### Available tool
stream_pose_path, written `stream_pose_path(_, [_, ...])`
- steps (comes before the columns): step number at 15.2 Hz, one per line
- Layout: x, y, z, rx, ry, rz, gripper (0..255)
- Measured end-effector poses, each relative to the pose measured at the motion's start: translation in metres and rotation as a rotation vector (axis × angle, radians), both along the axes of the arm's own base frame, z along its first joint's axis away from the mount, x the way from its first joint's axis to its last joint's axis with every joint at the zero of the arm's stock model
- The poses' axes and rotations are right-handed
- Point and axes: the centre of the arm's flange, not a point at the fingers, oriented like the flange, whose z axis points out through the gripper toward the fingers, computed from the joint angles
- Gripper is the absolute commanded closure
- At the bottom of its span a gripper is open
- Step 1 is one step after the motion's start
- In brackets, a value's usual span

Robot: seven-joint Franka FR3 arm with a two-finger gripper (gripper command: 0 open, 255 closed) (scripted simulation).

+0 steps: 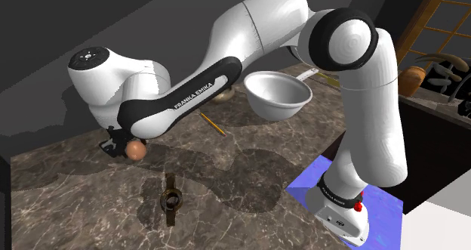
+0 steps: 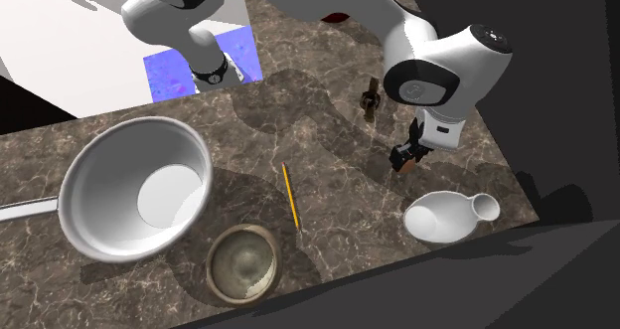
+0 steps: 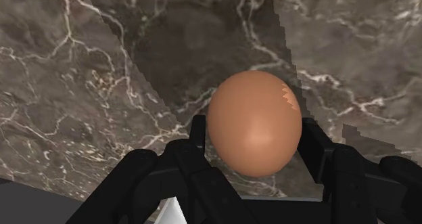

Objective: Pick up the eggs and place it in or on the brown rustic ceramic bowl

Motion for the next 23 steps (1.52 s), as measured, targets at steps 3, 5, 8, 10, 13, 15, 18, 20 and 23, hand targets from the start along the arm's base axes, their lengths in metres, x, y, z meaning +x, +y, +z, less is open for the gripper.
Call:
stream_pose_path(3, [0.000,0.000,0.000,0.000,0.000,0.000,255])
stream_pose_path(5, [0.000,0.000,0.000,0.000,0.000,0.000,255])
stream_pose_path(8, [0.000,-0.001,0.002,0.000,0.000,0.000,255])
stream_pose_path(10, [-0.001,0.000,0.010,0.000,0.000,0.000,255])
stream_pose_path(13, [0.000,0.000,0.025,0.000,0.000,0.000,255])
stream_pose_path(15, [0.001,0.000,0.036,0.000,0.000,0.000,255])
stream_pose_path(18, [0.001,0.001,0.052,0.000,0.000,0.000,255])
stream_pose_path(20, [0.000,0.001,0.063,0.000,0.000,0.000,255])
stream_pose_path(23, [0.001,0.000,0.078,0.000,0.000,0.000,255])
